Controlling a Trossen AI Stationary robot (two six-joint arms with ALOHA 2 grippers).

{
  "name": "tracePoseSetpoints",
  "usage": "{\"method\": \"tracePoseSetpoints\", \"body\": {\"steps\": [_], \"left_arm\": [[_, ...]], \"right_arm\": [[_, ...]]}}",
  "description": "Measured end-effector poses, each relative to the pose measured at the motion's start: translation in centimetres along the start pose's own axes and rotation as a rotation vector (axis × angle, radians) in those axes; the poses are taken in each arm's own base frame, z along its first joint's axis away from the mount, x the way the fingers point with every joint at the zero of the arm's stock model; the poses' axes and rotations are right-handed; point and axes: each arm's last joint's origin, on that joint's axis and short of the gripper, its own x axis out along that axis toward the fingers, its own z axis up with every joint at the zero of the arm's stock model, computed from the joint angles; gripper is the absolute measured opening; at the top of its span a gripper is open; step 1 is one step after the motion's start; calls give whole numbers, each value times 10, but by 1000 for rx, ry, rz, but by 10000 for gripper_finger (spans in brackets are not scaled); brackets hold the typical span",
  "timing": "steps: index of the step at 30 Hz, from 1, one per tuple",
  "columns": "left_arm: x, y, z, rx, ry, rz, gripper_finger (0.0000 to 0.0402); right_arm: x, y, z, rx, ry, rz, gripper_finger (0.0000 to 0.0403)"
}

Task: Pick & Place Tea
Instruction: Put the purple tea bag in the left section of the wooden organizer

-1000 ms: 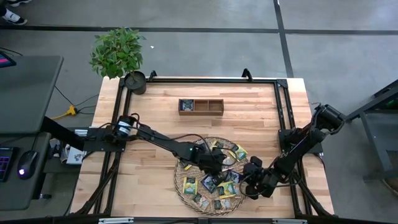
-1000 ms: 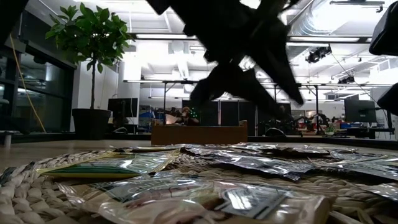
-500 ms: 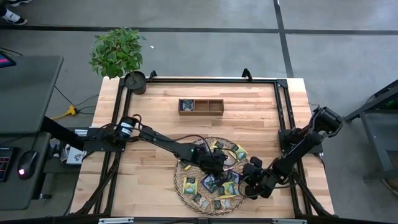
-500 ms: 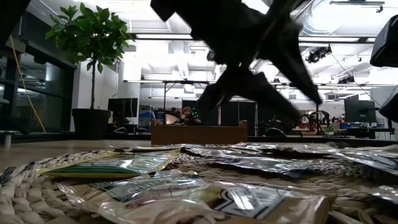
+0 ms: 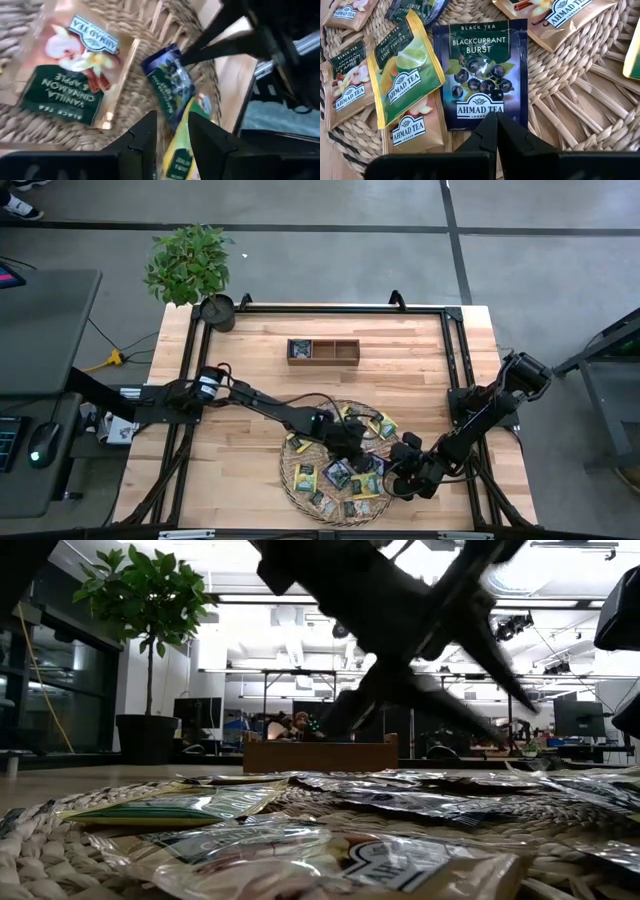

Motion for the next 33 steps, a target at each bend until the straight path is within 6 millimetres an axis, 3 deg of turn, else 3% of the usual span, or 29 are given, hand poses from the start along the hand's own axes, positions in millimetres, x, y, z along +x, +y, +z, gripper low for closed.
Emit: {"method": "tracePoseSetpoints", "body": {"steps": [9, 27, 33], "left_arm": [[-1, -1, 9, -145, 51, -75, 108], [0, 5, 7, -232, 33, -4, 108], [14, 16, 2, -261, 63, 19, 108]], "right_arm": [[0, -1, 0, -3, 0, -3, 0], [1, -1, 0, -11, -15, -8, 0], [1, -1, 0, -12, -16, -9, 0]]}}
